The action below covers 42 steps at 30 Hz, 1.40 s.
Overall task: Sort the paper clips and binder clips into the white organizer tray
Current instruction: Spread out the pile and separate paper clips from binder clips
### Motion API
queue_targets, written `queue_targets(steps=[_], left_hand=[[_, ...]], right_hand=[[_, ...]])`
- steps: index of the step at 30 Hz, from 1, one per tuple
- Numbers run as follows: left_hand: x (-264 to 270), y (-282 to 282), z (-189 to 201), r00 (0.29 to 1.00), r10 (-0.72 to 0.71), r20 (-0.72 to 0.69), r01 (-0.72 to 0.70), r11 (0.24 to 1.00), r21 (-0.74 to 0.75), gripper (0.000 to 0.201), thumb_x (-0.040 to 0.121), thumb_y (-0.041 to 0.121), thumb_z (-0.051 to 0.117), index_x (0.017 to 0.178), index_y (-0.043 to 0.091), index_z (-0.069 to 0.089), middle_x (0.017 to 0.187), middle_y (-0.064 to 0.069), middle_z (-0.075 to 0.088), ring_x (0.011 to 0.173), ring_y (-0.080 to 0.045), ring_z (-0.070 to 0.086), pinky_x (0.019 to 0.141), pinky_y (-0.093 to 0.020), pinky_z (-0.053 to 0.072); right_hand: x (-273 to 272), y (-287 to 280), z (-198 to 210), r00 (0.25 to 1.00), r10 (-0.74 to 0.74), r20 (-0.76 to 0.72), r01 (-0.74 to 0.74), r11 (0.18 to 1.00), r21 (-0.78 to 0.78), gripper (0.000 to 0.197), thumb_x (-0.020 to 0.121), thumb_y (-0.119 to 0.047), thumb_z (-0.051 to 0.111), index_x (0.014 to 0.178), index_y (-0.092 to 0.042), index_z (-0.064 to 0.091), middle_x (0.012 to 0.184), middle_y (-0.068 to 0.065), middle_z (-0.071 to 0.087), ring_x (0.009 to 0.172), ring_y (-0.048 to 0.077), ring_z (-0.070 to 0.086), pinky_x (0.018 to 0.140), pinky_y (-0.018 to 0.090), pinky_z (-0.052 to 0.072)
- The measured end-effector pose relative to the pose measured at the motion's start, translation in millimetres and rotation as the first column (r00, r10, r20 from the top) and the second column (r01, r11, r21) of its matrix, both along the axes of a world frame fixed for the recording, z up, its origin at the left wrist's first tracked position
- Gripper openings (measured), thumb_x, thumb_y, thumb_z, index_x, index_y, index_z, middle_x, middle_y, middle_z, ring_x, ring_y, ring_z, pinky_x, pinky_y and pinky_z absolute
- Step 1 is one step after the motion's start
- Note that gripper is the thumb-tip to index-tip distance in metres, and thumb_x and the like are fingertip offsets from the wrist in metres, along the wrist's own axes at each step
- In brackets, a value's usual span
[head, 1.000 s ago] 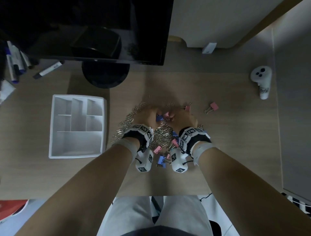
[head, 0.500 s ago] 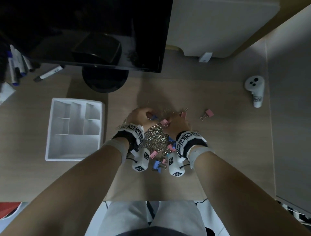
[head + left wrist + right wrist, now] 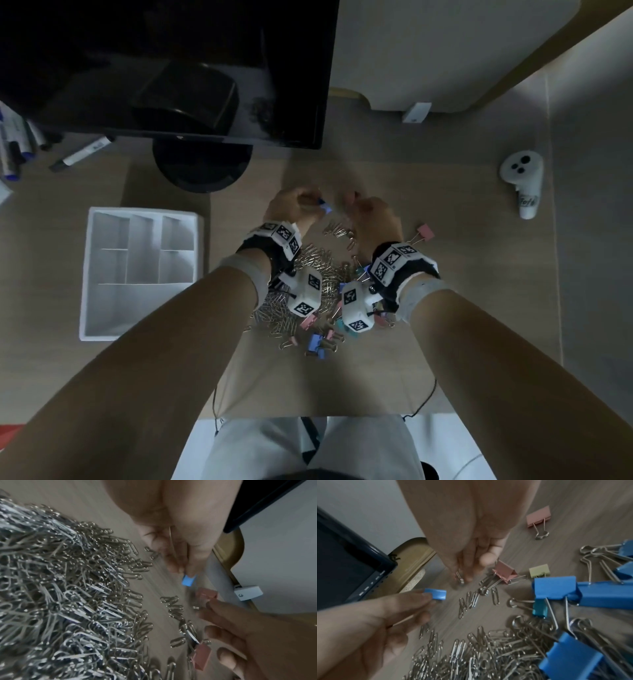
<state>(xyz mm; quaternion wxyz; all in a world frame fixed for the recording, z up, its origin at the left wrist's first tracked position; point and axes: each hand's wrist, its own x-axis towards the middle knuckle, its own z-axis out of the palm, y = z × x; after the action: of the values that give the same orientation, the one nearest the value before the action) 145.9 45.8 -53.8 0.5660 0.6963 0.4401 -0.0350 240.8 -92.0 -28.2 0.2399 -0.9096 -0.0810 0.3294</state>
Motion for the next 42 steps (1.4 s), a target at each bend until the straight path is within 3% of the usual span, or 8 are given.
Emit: queue_targets(steps=[3, 6, 9, 18, 25, 30, 37, 42], left_hand=[[-9, -2, 0, 0.988, -0.1, -0.121, 0.114, 0.987, 0.113, 0.056, 0.064, 0.033, 0.077, 0.117, 0.043, 0.062, 0.107, 0.017, 0.069, 0.1, -0.006, 0.064, 0.09, -0.03, 0.053], [-21, -3, 8, 0.958, -0.132, -0.253, 0.227, 0.891, 0.393, 0.055, 0.077, 0.024, 0.067, 0.131, 0.027, 0.055, 0.13, -0.001, 0.055, 0.117, -0.025, 0.05, 0.096, -0.04, 0.047], [-35, -1, 8, 0.903, -0.164, -0.397, 0.328, 0.859, 0.393, 0.047, 0.09, 0.019, 0.055, 0.136, 0.023, 0.048, 0.143, -0.005, 0.038, 0.127, -0.031, 0.035, 0.103, -0.047, 0.037], [-60, -12, 5, 0.881, -0.326, -0.342, 0.433, 0.847, 0.31, 0.027, 0.089, 0.026, 0.049, 0.11, 0.025, 0.067, 0.116, -0.004, 0.062, 0.102, -0.027, 0.06, 0.089, -0.042, 0.053], [-66, -27, 3, 0.795, -0.425, -0.432, 0.596, 0.681, 0.426, 0.047, 0.084, 0.022, 0.058, 0.131, 0.023, 0.052, 0.132, -0.006, 0.044, 0.125, -0.031, 0.036, 0.105, -0.043, 0.035], [-68, -42, 1, 0.736, -0.489, -0.468, 0.672, 0.61, 0.42, 0.071, 0.078, 0.028, 0.064, 0.141, 0.042, 0.035, 0.131, -0.004, 0.034, 0.132, -0.03, 0.026, 0.113, -0.047, 0.019], [-60, -48, 7, 0.771, -0.435, -0.465, 0.628, 0.639, 0.443, 0.068, 0.08, 0.032, 0.068, 0.141, 0.031, 0.037, 0.129, -0.008, 0.035, 0.132, -0.033, 0.028, 0.115, -0.048, 0.022], [-48, -51, 6, 0.792, -0.423, -0.439, 0.604, 0.647, 0.466, 0.071, 0.083, 0.041, 0.067, 0.143, 0.031, 0.032, 0.143, -0.006, 0.028, 0.136, -0.031, 0.025, 0.112, -0.048, 0.026]], right_hand=[[-8, -4, -3, 0.994, 0.089, 0.07, -0.086, 0.995, -0.041, 0.027, 0.091, -0.026, 0.058, 0.117, -0.021, 0.062, 0.109, 0.006, 0.061, 0.09, 0.03, 0.064, 0.081, 0.04, 0.055], [-23, -5, -10, 0.965, 0.259, 0.048, -0.258, 0.966, -0.032, 0.044, 0.082, -0.014, 0.066, 0.125, -0.023, 0.061, 0.125, 0.006, 0.051, 0.11, 0.03, 0.059, 0.095, 0.046, 0.053], [-37, 2, -14, 0.924, 0.377, 0.063, -0.373, 0.925, -0.07, 0.047, 0.083, -0.013, 0.068, 0.128, -0.023, 0.059, 0.131, 0.008, 0.049, 0.125, 0.03, 0.045, 0.105, 0.046, 0.044], [-74, 1, -6, 0.913, 0.4, 0.083, -0.392, 0.915, -0.099, 0.035, 0.082, -0.019, 0.068, 0.116, -0.026, 0.067, 0.118, 0.001, 0.06, 0.111, 0.027, 0.059, 0.093, 0.044, 0.053], [-56, -32, -6, 0.941, 0.329, 0.084, -0.296, 0.916, -0.272, 0.058, 0.08, -0.04, 0.075, 0.129, -0.025, 0.047, 0.132, 0.006, 0.047, 0.124, 0.031, 0.044, 0.09, 0.048, 0.051], [-67, -38, -20, 0.942, 0.305, 0.139, -0.266, 0.933, -0.243, 0.045, 0.078, -0.04, 0.079, 0.113, -0.019, 0.059, 0.112, 0.006, 0.059, 0.106, 0.031, 0.058, 0.082, 0.048, 0.056], [-51, -44, -6, 0.953, 0.204, 0.223, -0.178, 0.975, -0.134, 0.012, 0.084, -0.035, 0.068, 0.093, -0.026, 0.069, 0.086, -0.001, 0.072, 0.082, 0.027, 0.07, 0.072, 0.041, 0.061], [-28, -47, -1, 0.916, 0.39, 0.09, -0.364, 0.906, -0.217, 0.04, 0.081, -0.044, 0.07, 0.118, -0.036, 0.058, 0.116, -0.005, 0.063, 0.107, 0.023, 0.061, 0.088, 0.042, 0.055]])
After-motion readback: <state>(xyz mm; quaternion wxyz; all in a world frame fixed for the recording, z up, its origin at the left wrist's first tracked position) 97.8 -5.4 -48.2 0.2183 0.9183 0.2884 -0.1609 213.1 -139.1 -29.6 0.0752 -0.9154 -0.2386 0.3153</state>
